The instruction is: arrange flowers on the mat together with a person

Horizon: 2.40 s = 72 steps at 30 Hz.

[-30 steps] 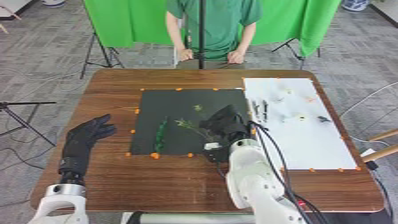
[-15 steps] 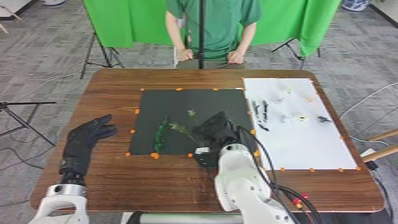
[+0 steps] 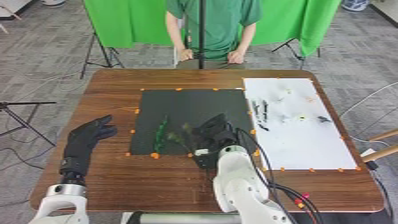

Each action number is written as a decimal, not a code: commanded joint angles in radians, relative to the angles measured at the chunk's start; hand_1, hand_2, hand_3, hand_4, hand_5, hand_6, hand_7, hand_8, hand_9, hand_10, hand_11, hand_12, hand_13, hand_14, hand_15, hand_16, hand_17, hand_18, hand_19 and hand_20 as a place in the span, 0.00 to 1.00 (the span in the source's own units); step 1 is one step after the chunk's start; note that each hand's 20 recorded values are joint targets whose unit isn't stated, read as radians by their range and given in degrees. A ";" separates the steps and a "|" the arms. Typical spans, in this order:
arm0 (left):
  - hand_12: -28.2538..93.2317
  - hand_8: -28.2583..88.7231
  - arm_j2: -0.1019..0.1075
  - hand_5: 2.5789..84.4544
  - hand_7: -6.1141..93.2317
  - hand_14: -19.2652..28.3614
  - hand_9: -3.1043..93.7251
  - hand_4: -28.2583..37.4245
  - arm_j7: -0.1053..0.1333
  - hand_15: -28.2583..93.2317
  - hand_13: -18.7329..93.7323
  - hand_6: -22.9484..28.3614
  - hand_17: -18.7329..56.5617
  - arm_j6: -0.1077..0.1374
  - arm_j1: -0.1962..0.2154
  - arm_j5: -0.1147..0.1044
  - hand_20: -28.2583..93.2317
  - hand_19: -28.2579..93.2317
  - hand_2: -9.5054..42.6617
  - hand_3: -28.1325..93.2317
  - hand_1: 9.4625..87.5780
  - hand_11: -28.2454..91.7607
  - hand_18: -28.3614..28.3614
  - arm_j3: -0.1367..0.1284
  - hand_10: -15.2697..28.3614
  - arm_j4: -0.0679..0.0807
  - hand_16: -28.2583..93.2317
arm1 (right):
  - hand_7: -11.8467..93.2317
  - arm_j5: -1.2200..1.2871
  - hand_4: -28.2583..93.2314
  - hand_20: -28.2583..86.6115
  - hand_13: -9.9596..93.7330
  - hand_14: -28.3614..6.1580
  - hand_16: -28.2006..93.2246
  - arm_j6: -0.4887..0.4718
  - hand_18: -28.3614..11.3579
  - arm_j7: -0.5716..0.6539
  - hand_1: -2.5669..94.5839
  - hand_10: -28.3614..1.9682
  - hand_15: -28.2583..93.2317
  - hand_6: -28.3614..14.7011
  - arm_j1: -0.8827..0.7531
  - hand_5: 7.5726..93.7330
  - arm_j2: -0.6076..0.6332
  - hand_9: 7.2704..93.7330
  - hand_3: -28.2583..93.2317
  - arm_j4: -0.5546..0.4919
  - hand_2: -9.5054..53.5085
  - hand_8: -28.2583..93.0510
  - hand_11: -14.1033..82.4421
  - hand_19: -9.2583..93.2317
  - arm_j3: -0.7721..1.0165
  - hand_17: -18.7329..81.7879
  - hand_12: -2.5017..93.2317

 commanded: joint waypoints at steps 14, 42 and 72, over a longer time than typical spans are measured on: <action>0.35 0.19 -0.008 0.60 0.18 0.79 0.58 0.06 -0.011 0.42 0.58 0.54 0.41 -0.019 0.014 0.005 0.38 0.33 0.34 0.79 0.22 0.41 0.72 -0.005 0.70 0.005 0.22 | 0.25 -0.081 0.10 0.70 0.85 0.48 0.57 -0.043 0.12 -0.120 0.39 0.50 0.76 0.64 -0.153 0.86 0.078 0.99 0.76 -0.134 0.07 0.16 0.29 0.76 0.046 0.48 0.20; 0.35 0.19 -0.015 0.60 0.18 0.79 0.58 0.06 -0.015 0.42 0.58 0.54 0.41 -0.018 0.014 0.008 0.38 0.33 0.33 0.78 0.22 0.41 0.72 -0.001 0.70 0.004 0.22 | 0.23 -0.074 0.13 0.70 0.84 0.41 0.57 -0.525 0.06 -0.049 0.30 0.40 0.76 0.57 -0.146 0.87 0.104 0.98 0.66 -0.200 0.26 0.16 0.28 0.77 0.059 0.47 0.20; 0.35 0.19 -0.014 0.60 0.18 0.79 0.58 0.07 -0.005 0.42 0.58 0.54 0.41 -0.042 -0.002 0.003 0.38 0.33 0.33 0.78 0.22 0.41 0.72 0.006 0.70 0.016 0.22 | 0.22 0.830 0.12 0.56 0.63 0.33 0.48 -0.586 0.24 -0.682 0.22 0.36 0.43 0.58 -0.416 0.65 0.165 0.66 0.76 -0.306 0.25 0.17 0.24 0.37 0.745 0.39 0.20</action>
